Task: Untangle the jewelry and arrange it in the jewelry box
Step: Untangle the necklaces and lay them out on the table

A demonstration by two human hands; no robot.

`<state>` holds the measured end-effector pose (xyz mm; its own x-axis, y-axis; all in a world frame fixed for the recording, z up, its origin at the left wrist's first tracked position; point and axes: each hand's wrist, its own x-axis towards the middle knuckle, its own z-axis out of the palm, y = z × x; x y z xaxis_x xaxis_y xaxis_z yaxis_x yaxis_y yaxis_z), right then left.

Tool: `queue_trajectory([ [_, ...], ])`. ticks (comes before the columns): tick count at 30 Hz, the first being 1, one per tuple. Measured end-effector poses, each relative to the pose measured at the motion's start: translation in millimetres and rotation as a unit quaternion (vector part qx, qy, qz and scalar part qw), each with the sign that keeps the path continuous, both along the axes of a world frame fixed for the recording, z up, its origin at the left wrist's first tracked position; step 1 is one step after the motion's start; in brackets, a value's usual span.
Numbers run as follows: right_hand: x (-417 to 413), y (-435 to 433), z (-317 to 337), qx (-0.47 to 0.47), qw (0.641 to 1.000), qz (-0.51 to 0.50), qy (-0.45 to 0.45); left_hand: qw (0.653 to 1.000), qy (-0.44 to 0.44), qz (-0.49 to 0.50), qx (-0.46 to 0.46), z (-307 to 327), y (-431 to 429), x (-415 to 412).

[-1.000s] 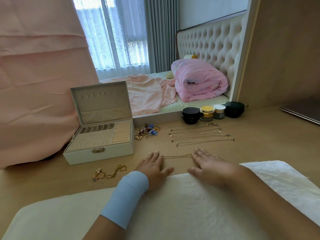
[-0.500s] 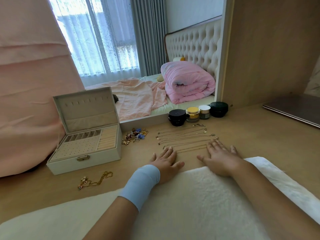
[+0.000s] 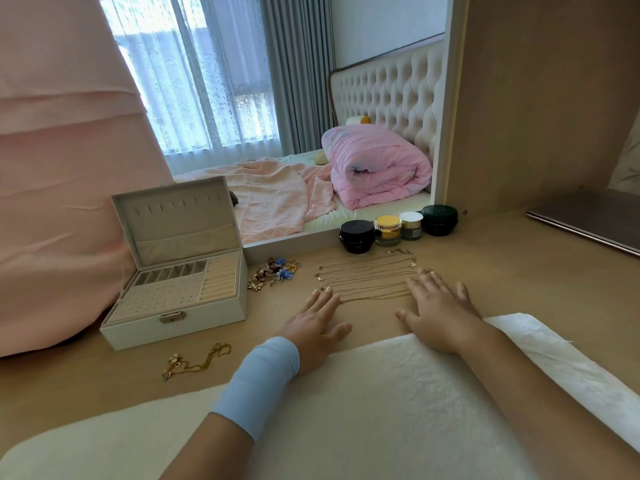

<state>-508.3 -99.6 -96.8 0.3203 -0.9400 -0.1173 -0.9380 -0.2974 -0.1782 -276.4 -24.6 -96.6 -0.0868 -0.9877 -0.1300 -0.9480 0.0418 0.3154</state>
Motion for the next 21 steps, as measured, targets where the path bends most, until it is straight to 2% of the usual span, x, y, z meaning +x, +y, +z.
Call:
queue_trajectory([
  [3,29.6,19.9,17.0,-0.033,0.997,0.068,-0.032,0.999,-0.002,0.034,-0.017,9.6,18.6,25.7],
  [8,102.1,57.9,28.7,-0.002,0.977,0.182,-0.111,0.992,0.0,0.117,-0.042,21.5,54.6,77.1],
  [15,196.9,87.9,21.5,0.017,0.95,0.286,-0.126,0.972,0.003,0.225,-0.072,11.8,93.2,157.0],
  [21,236.0,90.3,5.2,-0.049,0.934,0.341,-0.099,0.967,0.023,0.236,-0.091,-2.0,102.9,195.0],
])
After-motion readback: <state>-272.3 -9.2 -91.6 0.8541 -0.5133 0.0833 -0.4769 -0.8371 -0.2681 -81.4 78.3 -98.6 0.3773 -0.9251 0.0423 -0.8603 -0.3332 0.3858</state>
